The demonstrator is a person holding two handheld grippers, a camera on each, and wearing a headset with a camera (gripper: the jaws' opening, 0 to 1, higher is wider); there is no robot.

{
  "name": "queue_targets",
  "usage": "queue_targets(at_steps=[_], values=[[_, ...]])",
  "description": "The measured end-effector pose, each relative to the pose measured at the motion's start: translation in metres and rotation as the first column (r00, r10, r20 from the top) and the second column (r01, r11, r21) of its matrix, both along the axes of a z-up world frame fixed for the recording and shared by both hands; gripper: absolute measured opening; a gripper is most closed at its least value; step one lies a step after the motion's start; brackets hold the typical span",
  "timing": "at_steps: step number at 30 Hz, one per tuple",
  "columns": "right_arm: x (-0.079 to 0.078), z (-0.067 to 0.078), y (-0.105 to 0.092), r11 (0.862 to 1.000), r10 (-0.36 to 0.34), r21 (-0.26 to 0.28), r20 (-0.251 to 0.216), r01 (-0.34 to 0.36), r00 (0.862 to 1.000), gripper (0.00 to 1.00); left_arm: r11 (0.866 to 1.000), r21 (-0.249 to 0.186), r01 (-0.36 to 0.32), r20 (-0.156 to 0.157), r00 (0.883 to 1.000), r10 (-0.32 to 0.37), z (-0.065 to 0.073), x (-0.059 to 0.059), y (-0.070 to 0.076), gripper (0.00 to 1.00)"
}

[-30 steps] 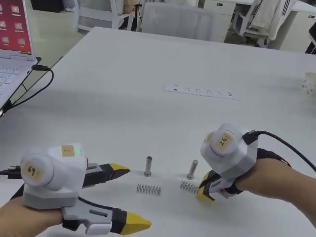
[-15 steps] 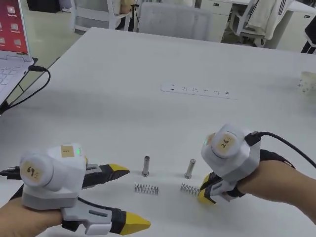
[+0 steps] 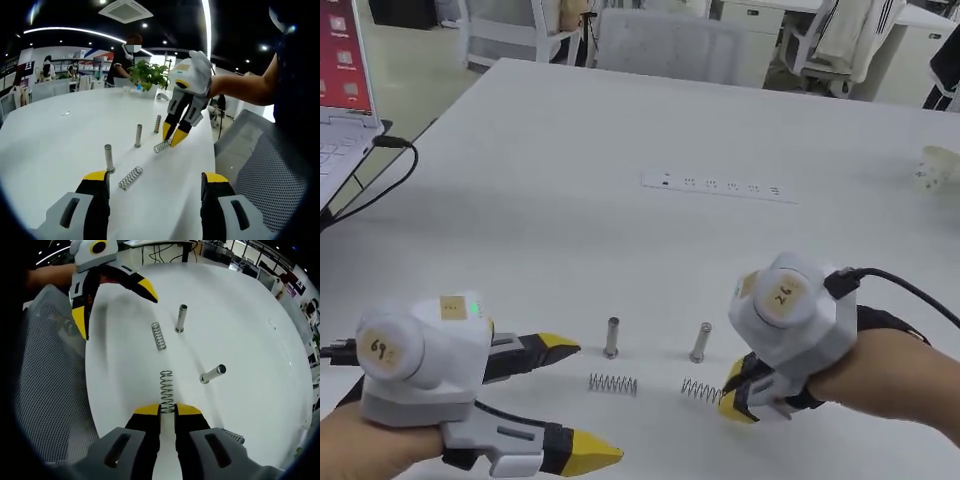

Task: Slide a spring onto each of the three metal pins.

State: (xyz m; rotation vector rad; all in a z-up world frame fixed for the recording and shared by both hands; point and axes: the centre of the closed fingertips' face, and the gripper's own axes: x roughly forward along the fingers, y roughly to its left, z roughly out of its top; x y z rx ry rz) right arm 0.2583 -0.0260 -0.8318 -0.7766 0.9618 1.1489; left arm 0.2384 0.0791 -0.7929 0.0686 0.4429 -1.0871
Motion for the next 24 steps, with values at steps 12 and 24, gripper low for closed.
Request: queue_targets(at_steps=[12,24], values=[[-0.015,0.005,0.001,1.000,0.030,-0.002,-0.021,-0.030,0.999,0.08,1.000,0.007,0.012,0.000,1.000,-0.012,0.000,-0.004,-0.003,0.70],[-0.023,0.016,0.007,0.998,0.057,0.008,-0.015,-0.057,0.998,0.08,1.000,0.008,0.026,0.005,1.000,-0.026,0.001,-0.008,-0.008,0.69]])
